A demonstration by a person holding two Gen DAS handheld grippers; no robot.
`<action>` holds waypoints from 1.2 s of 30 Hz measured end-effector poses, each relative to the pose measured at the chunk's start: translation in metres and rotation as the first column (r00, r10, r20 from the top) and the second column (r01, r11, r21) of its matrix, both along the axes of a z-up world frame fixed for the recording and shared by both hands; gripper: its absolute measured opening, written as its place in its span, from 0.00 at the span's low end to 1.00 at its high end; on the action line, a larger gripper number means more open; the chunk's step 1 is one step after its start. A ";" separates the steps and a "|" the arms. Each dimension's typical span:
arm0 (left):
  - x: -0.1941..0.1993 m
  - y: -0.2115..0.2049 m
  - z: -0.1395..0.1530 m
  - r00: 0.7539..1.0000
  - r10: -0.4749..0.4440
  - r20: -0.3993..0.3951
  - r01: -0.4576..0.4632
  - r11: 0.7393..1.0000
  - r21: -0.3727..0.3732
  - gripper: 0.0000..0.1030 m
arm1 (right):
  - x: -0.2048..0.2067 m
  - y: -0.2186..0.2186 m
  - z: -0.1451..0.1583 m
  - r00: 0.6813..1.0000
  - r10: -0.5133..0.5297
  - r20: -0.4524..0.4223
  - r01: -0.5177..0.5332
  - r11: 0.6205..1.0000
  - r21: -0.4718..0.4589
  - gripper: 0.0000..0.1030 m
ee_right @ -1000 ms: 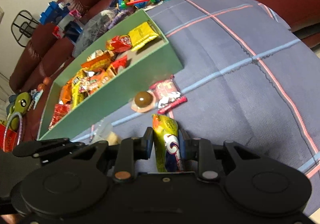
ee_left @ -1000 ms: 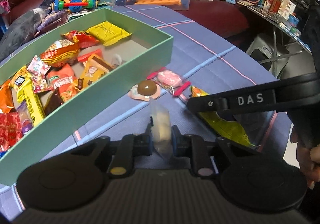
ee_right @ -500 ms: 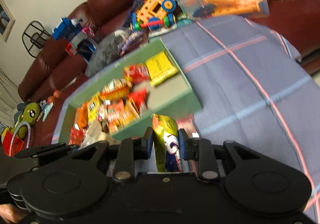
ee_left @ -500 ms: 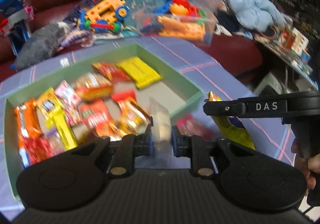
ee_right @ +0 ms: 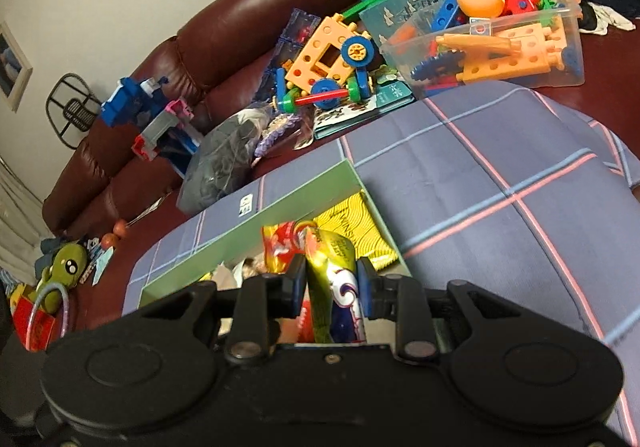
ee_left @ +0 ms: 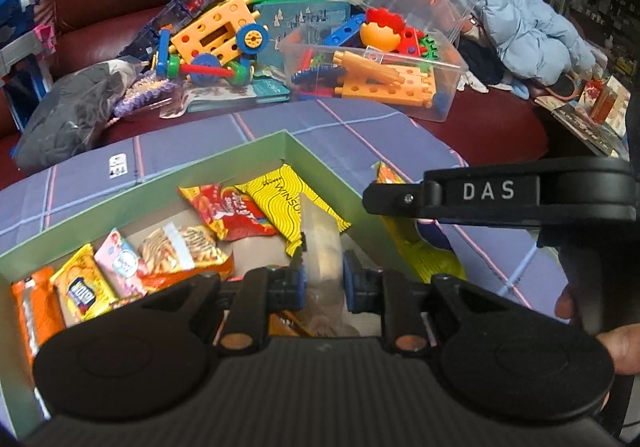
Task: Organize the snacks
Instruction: 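Carry the cake bag and candy stick into the tray and open both tools, then move both tools to the brown lollipop and pink candy packet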
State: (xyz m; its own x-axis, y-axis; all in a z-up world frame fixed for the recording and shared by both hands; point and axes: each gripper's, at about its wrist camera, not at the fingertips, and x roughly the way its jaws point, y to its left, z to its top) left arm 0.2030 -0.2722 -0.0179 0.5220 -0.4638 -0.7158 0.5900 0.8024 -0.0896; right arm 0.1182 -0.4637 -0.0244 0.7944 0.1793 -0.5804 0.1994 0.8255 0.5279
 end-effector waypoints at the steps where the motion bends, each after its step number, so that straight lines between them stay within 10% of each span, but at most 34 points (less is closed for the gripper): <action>1: 0.004 -0.003 -0.003 1.000 0.002 -0.005 -0.002 1.000 0.004 0.17 | 0.004 -0.001 -0.002 1.000 -0.003 -0.004 0.003 1.000 0.003 0.25; 5: 0.018 -0.010 -0.013 0.999 0.024 -0.022 -0.024 0.999 0.024 0.23 | 0.014 -0.003 -0.011 1.000 -0.002 -0.020 0.003 1.000 0.009 0.27; 7: 0.023 -0.010 -0.017 0.998 0.051 -0.027 -0.050 0.998 0.035 0.53 | 0.017 -0.004 -0.014 1.000 -0.007 -0.024 0.008 1.000 0.012 0.35; 9: 0.023 -0.006 -0.020 0.997 0.074 -0.016 -0.074 0.997 0.036 0.78 | 0.014 -0.006 -0.015 1.000 -0.015 -0.014 0.015 0.999 0.037 0.78; 11: 0.020 -0.003 -0.021 0.995 0.098 0.004 -0.098 0.994 0.046 0.91 | 0.007 -0.008 -0.013 0.999 -0.038 0.009 0.037 0.998 0.047 0.99; 36: -0.040 0.022 0.006 0.993 0.118 -0.004 -0.118 0.993 0.001 1.00 | -0.051 -0.008 -0.005 0.994 -0.097 -0.041 0.099 0.992 0.076 1.00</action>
State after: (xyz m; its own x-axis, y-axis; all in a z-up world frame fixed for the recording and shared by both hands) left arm 0.1631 -0.2497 -0.0124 0.5706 -0.3985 -0.7180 0.4904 0.8667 -0.0913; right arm 0.0669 -0.4717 -0.0292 0.7886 0.1476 -0.5969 0.2978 0.7576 0.5808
